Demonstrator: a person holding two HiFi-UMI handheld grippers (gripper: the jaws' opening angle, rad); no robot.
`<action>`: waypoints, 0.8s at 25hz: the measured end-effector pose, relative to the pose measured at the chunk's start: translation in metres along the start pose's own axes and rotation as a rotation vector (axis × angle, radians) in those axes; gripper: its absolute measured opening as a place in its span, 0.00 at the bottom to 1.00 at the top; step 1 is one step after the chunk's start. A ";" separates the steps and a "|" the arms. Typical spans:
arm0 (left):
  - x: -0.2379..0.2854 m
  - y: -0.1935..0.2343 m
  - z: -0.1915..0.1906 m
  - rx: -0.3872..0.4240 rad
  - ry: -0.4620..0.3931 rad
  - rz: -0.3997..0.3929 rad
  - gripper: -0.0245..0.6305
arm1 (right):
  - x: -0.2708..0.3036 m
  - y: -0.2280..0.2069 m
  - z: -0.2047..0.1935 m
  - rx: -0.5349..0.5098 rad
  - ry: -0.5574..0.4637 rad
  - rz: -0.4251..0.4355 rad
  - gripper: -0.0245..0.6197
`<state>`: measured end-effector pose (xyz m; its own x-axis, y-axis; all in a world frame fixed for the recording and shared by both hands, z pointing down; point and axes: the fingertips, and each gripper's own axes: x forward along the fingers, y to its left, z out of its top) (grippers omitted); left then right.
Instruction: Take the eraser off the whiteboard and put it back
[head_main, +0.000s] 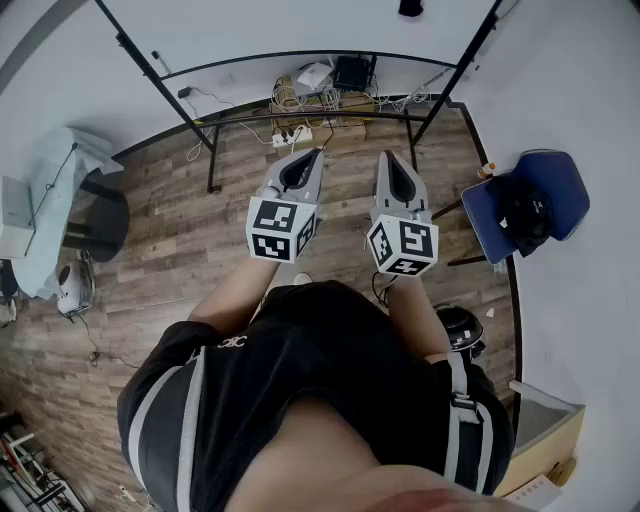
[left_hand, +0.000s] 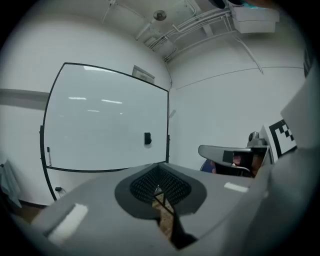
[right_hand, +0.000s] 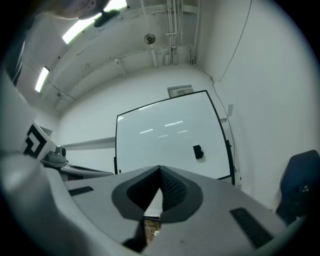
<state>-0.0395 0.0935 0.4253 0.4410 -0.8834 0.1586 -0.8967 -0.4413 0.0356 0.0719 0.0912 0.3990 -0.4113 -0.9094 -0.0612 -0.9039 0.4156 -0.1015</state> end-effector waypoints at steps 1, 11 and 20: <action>0.001 0.001 0.001 0.001 0.000 0.002 0.05 | 0.001 0.000 0.000 0.001 -0.001 0.002 0.05; 0.006 -0.001 0.016 0.021 -0.038 -0.005 0.05 | 0.003 -0.004 0.011 -0.012 -0.023 0.011 0.05; 0.002 0.003 0.007 0.010 -0.030 -0.016 0.05 | 0.006 0.002 -0.001 0.015 0.004 -0.004 0.05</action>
<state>-0.0411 0.0892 0.4192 0.4565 -0.8804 0.1285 -0.8891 -0.4569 0.0284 0.0671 0.0863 0.3994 -0.4082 -0.9111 -0.0569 -0.9037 0.4121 -0.1163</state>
